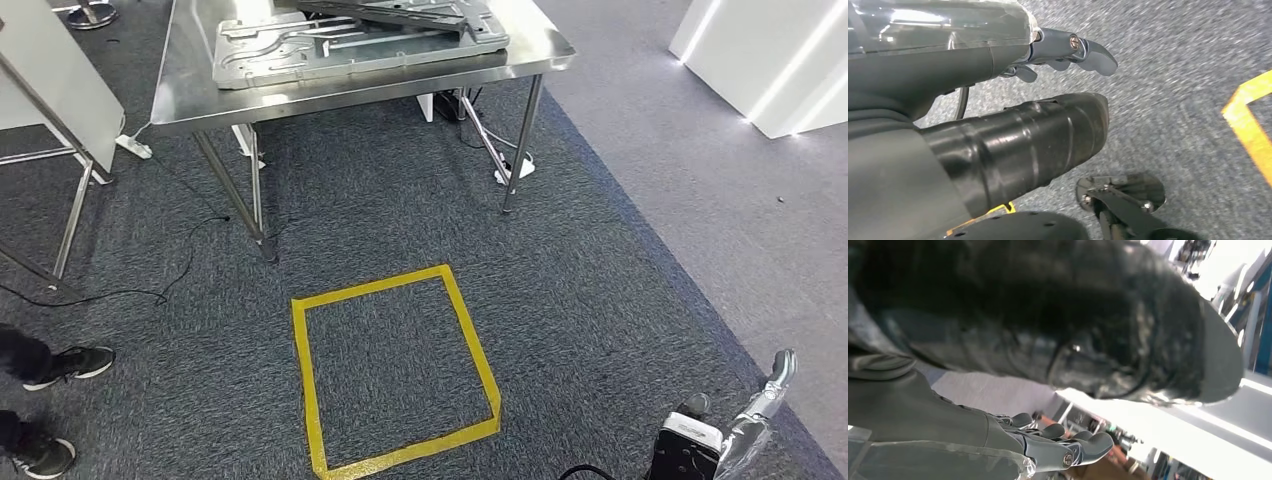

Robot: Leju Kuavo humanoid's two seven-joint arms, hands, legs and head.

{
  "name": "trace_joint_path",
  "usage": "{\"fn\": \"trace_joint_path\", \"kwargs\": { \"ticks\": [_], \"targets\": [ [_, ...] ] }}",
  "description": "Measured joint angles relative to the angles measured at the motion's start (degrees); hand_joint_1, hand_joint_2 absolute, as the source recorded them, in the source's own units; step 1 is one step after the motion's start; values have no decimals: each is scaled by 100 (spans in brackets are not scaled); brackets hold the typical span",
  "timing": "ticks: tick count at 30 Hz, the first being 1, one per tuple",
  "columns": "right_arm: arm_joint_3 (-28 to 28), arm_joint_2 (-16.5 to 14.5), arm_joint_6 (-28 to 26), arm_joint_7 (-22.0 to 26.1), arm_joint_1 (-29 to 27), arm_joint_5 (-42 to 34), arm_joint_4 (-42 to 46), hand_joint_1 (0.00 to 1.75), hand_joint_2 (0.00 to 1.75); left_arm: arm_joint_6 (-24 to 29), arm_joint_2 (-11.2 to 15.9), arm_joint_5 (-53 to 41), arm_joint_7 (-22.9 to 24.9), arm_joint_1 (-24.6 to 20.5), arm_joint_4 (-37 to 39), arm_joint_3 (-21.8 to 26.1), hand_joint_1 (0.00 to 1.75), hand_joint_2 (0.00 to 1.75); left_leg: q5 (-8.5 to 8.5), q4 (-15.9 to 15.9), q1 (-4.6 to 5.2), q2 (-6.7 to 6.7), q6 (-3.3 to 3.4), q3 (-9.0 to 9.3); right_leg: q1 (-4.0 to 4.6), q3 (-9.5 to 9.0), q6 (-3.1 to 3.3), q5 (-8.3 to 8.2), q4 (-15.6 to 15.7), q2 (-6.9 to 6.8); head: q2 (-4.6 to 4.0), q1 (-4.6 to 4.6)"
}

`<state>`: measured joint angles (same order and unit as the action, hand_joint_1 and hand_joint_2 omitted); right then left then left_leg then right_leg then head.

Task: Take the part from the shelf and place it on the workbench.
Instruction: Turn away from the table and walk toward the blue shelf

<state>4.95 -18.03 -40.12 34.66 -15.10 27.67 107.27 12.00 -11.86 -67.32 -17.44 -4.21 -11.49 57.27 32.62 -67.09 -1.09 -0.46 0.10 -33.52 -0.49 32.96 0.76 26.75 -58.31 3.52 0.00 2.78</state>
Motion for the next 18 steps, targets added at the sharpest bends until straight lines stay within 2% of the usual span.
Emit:
{"fn": "trace_joint_path", "kwargs": {
  "ticks": [2,3,4,5,6,7,8,10,11,12,13,14,16,17,18],
  "targets": [
    [0,0,1,16,0,-20,2,0,0,1,5,0,1,-3,0,4,0,0,-261,654,-7,-246,38,268,7,38,-43,9,-56,128,0,1],
    [1,0,1,25,-4,-42,6,0,0,2,8,-1,2,-7,0,6,0,0,-287,805,0,-339,51,322,0,67,-77,5,-73,182,0,2],
    [1,0,0,31,-13,-75,10,0,0,3,10,-2,2,-12,0,8,0,0,-277,825,11,-360,61,330,-6,94,-117,-12,-76,235,0,1],
    [1,0,0,34,-27,-107,14,0,0,5,10,-1,3,-16,0,9,0,0,-294,842,14,-309,82,333,-17,115,-158,-33,-68,293,0,1],
    [2,0,-1,35,-47,-140,20,0,0,7,10,-2,4,-20,-1,10,0,0,-317,864,11,-250,113,341,-26,125,-194,-36,-72,290,0,2],
    [2,0,-3,36,-63,-164,24,0,0,8,9,-2,4,-20,0,11,0,0,-343,890,1,-180,152,348,-21,158,-226,12,-136,201,0,8],
    [3,0,-4,36,-71,-180,28,0,0,8,7,-3,4,-18,1,13,0,0,-366,917,-10,-106,185,348,-17,236,-253,126,-305,65,0,14],
    [3,0,-5,35,-78,-215,30,0,0,7,4,-3,3,-4,1,17,0,0,-382,932,0,52,219,338,-19,533,-303,495,-962,-223,0,25],
    [3,1,-4,33,-84,-239,28,0,0,7,4,-1,2,5,1,21,0,0,-381,928,7,134,221,329,-27,700,-324,648,-1324,-273,0,23],
    [4,1,-4,29,-96,-275,26,0,0,7,5,4,0,12,1,25,0,0,-379,924,10,218,222,323,-35,805,-338,712,-1561,-297,0,24],
    [4,2,-3,20,-108,-314,24,0,0,7,5,12,-4,13,1,28,0,0,-376,920,12,298,220,321,-40,806,-345,667,-1590,-316,0,23],
    [5,2,-3,9,-121,-357,23,0,0,7,3,19,-10,9,1,31,0,0,-370,918,12,368,215,323,-42,685,-343,525,-1386,-345,0,24],
    [5,2,-3,-15,-145,-422,20,0,0,8,-8,32,-19,-3,1,33,0,0,-351,915,21,485,188,347,-15,228,-301,190,-577,-534,0,22],
    [5,2,-3,-24,-156,-440,16,0,0,10,-15,34,-20,-5,0,34,0,0,-338,914,32,528,165,361,10,52,-265,91,-246,-623,0,23],
    [6,3,-3,-30,-170,-451,10,0,0,12,-20,35,-20,-8,-1,35,0,0,-328,915,42,571,138,376,36,-46,-229,52,-48,-686,0,21]
  ]
}}
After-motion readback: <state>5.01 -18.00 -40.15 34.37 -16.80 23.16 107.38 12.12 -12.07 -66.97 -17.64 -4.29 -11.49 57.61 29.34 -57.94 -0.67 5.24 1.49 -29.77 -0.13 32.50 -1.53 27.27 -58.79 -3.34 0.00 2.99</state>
